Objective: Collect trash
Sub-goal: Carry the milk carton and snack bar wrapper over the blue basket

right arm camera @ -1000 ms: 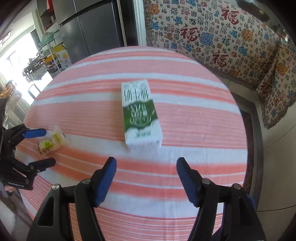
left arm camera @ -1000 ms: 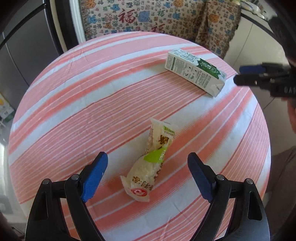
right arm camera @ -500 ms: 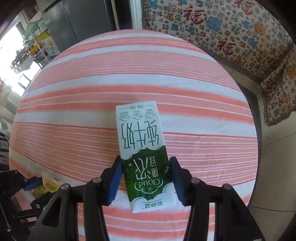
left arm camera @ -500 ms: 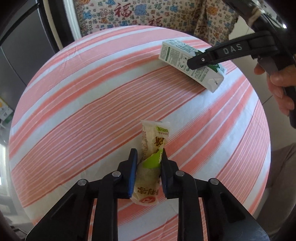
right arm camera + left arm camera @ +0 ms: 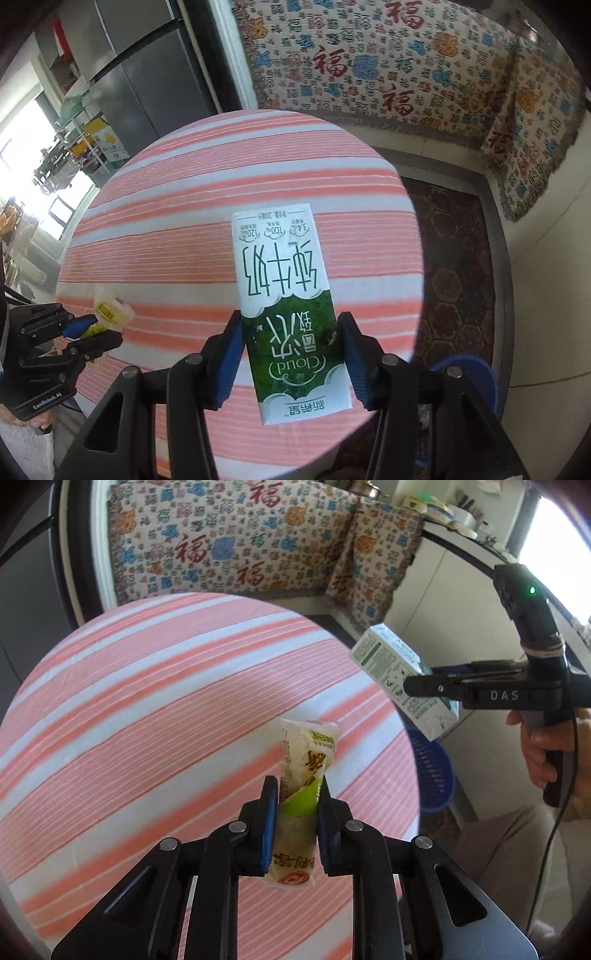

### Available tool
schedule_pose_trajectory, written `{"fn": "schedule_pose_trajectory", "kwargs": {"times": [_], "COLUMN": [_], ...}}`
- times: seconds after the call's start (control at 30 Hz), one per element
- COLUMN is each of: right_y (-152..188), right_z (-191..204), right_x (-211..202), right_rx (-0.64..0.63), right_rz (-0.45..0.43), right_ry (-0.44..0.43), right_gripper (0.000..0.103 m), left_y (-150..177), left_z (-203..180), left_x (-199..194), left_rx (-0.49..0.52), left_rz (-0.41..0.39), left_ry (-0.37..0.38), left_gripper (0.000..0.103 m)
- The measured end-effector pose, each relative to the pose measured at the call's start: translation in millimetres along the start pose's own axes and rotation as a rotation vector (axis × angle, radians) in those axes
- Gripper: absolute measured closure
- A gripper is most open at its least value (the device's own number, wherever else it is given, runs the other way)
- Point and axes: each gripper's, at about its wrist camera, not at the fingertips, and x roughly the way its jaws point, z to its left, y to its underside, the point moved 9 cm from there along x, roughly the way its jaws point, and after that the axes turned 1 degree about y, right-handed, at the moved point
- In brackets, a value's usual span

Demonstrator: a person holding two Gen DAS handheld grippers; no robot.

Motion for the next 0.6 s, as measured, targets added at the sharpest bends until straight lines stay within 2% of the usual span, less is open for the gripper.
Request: {"fn": "schedule_pose_trajectory", "kwargs": {"times": [0.2, 0.37, 0.6], "right_y": [56, 103, 159], "right_z": [-106, -191, -268], "right_x": [-30, -32, -7], "right_rx": [0.110, 0.230, 0.376], "right_rz": [0.003, 0.024, 0.075], "right_ry": [0.116, 0.191, 0.197], "right_gripper": [0.052, 0.052, 0.052], "left_y": [-15, -18, -13], "left_z": [-98, -164, -231], "left_x": [35, 77, 155], "left_rx": [0.071, 0.124, 0.128], "left_rz": [0.014, 0.045, 0.115], "left_ry": [0.096, 0.131, 0.165], "left_gripper": [0.085, 0.085, 0.085]}}
